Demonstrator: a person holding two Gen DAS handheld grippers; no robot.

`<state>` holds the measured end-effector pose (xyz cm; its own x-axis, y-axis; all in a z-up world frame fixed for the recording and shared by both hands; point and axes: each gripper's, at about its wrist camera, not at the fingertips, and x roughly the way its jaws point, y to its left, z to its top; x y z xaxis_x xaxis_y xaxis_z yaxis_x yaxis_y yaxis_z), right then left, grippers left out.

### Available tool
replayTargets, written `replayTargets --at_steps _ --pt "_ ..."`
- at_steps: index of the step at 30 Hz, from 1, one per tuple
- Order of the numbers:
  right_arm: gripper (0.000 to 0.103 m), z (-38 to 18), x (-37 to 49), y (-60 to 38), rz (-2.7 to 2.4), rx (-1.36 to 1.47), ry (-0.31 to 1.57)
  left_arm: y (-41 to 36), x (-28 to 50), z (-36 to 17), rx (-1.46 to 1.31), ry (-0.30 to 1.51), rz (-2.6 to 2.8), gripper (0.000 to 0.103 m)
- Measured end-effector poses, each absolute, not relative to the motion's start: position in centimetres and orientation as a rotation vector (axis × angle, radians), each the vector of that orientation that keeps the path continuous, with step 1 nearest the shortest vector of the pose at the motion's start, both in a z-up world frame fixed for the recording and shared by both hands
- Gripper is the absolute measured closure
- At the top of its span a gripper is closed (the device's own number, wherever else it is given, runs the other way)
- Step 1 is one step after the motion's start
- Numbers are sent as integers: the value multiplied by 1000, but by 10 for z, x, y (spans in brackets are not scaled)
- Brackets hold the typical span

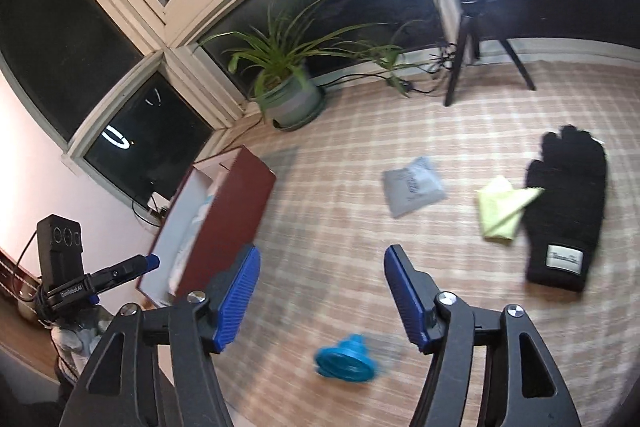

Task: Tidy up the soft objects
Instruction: 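Move both open grippers back toward the black knit glove, then lower both grippers onto the glove cuff and close on it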

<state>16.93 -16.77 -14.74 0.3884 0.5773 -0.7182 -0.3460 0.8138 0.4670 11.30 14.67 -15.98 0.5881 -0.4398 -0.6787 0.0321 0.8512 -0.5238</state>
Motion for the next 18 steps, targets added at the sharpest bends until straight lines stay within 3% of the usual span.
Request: replayTargets --at_steps 18 --pt "40 -182 193 -253 495 182 1114 46 100 -197 -444 1042 -370 49"
